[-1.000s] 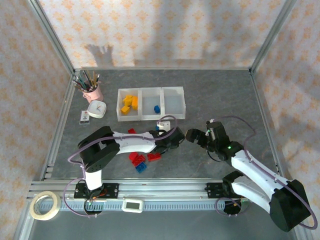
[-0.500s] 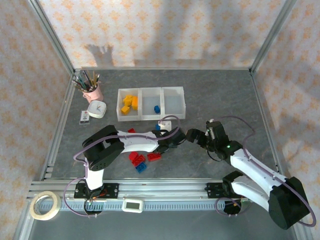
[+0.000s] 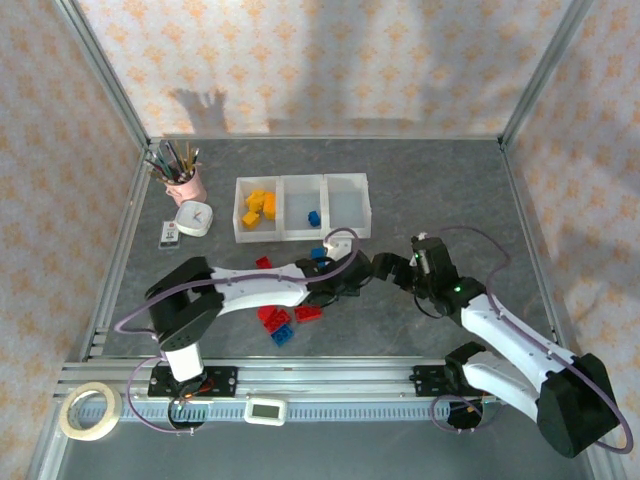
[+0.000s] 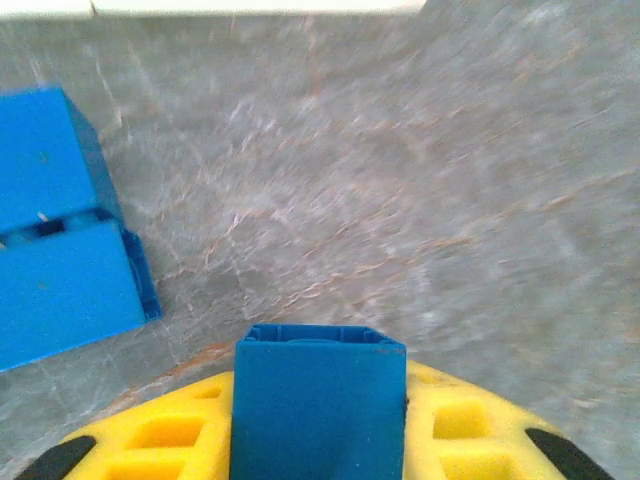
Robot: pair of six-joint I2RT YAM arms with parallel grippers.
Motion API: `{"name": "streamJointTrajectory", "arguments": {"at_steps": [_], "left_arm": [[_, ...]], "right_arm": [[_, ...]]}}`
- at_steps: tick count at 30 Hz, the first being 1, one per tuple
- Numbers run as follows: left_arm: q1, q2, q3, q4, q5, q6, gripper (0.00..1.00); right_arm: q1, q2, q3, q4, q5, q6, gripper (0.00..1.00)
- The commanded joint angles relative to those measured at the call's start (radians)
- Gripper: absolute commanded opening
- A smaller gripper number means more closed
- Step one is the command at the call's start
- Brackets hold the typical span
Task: Sort the legos into containers by color
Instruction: Pick up the lego from the center of the table, then place the lego in the container.
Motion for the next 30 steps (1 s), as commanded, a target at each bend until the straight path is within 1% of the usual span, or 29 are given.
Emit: {"name": "streamJointTrajectory", "arguments": {"at_steps": [1, 4, 7, 10, 13, 18, 21, 25, 27, 30], "left_arm": [[0.007, -0.096, 0.012, -0.041, -0.052, 0.057, 0.24], [0.043, -0.147, 0.028, -0.062, -0.069, 0.089, 0.24], [0.104, -0.193, 0.031, -0.059, -0.084, 0.116, 0.23], [0.176, -0.219, 0.046, -0.05, -0.093, 0.154, 0.23], [0.254, -0.207, 0.074, -0.042, -0.103, 0.193, 0.23], [0.35, -0.116, 0.132, -0.021, -0.09, 0.225, 0.23], [0.395, -0.039, 0.189, -0.033, -0.111, 0.23, 0.22], [0.442, 0.074, 0.285, -0.047, -0.111, 0.266, 0.23], [0.464, 0.133, 0.341, -0.077, -0.139, 0.267, 0.23], [0.495, 0.213, 0.376, -0.059, -0.114, 0.3, 0.24]], "right_arm": [[-0.007, 0.01, 0.059, 0.001, 0.001, -0.03, 1.0], [-0.007, 0.03, 0.082, 0.033, -0.016, -0.036, 1.0], [-0.006, 0.061, 0.106, 0.073, -0.05, -0.043, 1.0], [-0.001, 0.096, 0.125, 0.117, -0.073, -0.052, 1.0], [0.014, 0.128, 0.133, 0.164, -0.076, -0.058, 1.0], [0.053, 0.184, 0.138, 0.233, -0.077, -0.07, 1.0], [0.08, 0.211, 0.146, 0.253, -0.057, -0.08, 1.0], [0.079, 0.228, 0.148, 0.276, -0.041, -0.069, 1.0], [0.079, 0.26, 0.154, 0.277, -0.043, -0.069, 1.0], [0.079, 0.266, 0.16, 0.27, -0.043, -0.072, 1.0]]}}
